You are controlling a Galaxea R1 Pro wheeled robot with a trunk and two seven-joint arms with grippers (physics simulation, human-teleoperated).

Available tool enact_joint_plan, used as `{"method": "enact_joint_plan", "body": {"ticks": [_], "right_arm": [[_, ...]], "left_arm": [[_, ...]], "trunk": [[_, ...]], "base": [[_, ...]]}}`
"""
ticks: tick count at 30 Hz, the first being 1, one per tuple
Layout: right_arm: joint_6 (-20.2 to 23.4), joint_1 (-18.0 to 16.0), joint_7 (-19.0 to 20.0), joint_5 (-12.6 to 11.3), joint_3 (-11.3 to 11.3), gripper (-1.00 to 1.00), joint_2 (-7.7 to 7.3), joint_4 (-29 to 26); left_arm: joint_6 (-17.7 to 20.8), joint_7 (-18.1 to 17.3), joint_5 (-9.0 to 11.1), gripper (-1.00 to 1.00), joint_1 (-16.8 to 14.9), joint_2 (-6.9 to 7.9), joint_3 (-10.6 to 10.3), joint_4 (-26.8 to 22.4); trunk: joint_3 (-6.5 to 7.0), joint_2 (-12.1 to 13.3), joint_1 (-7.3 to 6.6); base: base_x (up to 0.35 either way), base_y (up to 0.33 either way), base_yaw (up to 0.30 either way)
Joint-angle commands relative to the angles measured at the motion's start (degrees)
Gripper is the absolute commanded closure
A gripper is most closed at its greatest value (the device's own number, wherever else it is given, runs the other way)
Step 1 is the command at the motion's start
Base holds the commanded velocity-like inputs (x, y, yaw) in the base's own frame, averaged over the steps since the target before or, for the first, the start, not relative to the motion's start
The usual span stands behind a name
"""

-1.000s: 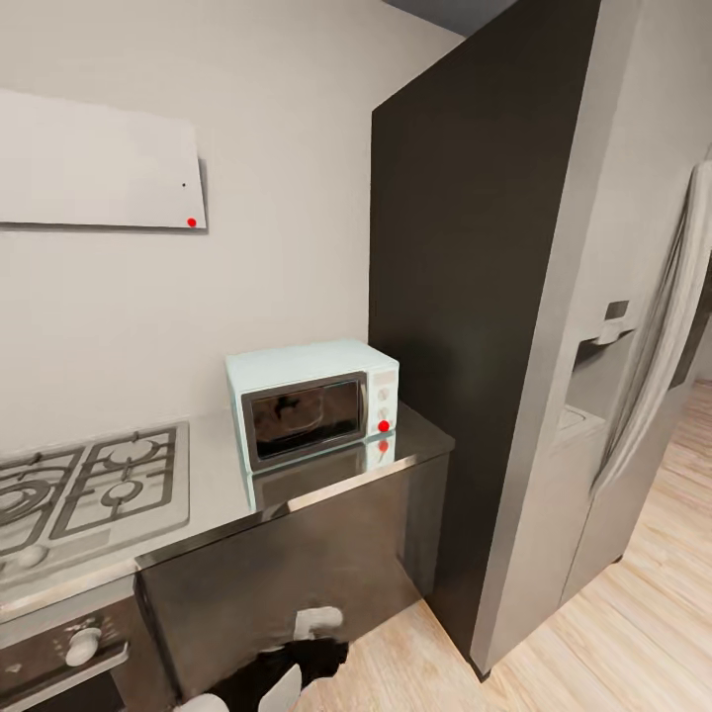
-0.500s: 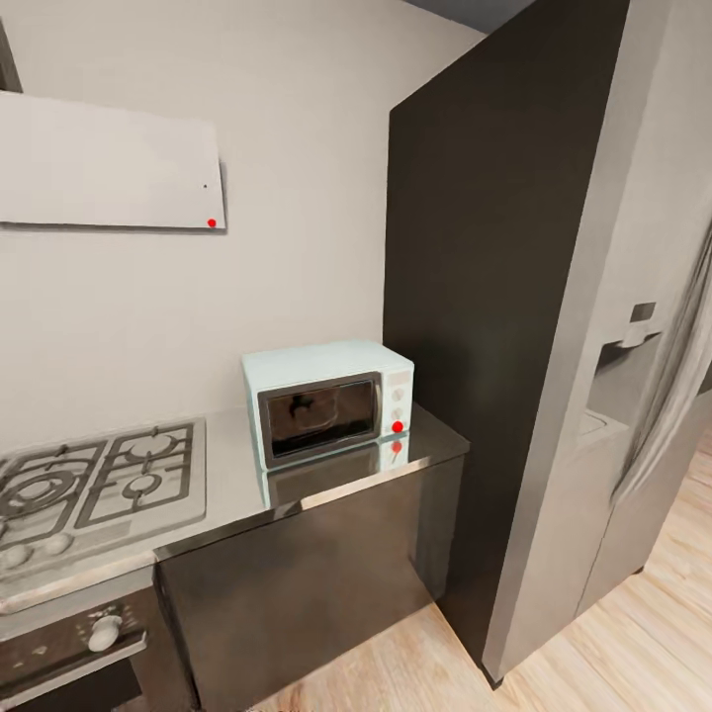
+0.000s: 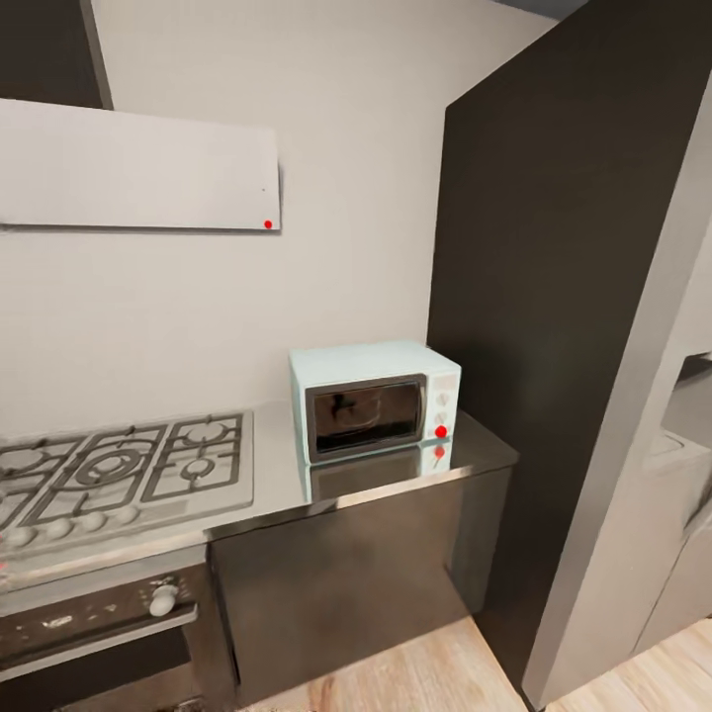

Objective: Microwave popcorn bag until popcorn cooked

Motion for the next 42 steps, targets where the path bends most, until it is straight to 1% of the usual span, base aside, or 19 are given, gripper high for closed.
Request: {"method": "enact_joint_plan", "body": {"ticks": [1,11,19,30,36,42], "right_arm": [[-0.4,-0.1,0.1,0.4,-0.5,-1.0,0.0,0.2],[-0.6,-0.1,0.0,0.4,-0.4,-1.0,0.14,0.2],[-0.7,-0.1,0.0,0.4,-0.5,-1.0,-0.06,0.2],[-0.5,-0.1,0.0,0.4,-0.4,-1.0,0.41,0.2],[-0.1,-0.1,0.2,0.5,-0.4,-1.0,-0.08,0.1],[-0.3,-0.1,0.5,0.8,-0.1,-1.0,-0.26,0.1]], "left_arm": [[-0.1,0.3,0.3,-1.0,0.0,-0.03,-0.5,0.0],[-0.1,0.3,0.4,-1.0,0.0,-0.03,-0.5,0.0],[-0.2,0.3,0.4,-1.0,0.0,-0.03,-0.5,0.0],[-0.2,0.3,0.4,-1.0,0.0,-0.18,-0.5,0.0],[-0.1,0.3,0.4,-1.0,0.0,-0.26,-0.5,0.0],[-0.1,0.3,0.3,-1.0,0.0,-0.37,-0.5,-0.1]], "trunk": [[-0.08,0.0,0.0],[-0.08,0.0,0.0],[-0.08,0.0,0.0],[-0.08,0.0,0.0],[-0.08,0.0,0.0],[-0.08,0.0,0.0]], "base": [[0.0,0.0,0.292],[0.0,0.0,0.292],[0.0,0.0,0.292],[0.0,0.0,0.29],[0.0,0.0,0.071],[0.005,-0.005,0.002]]}}
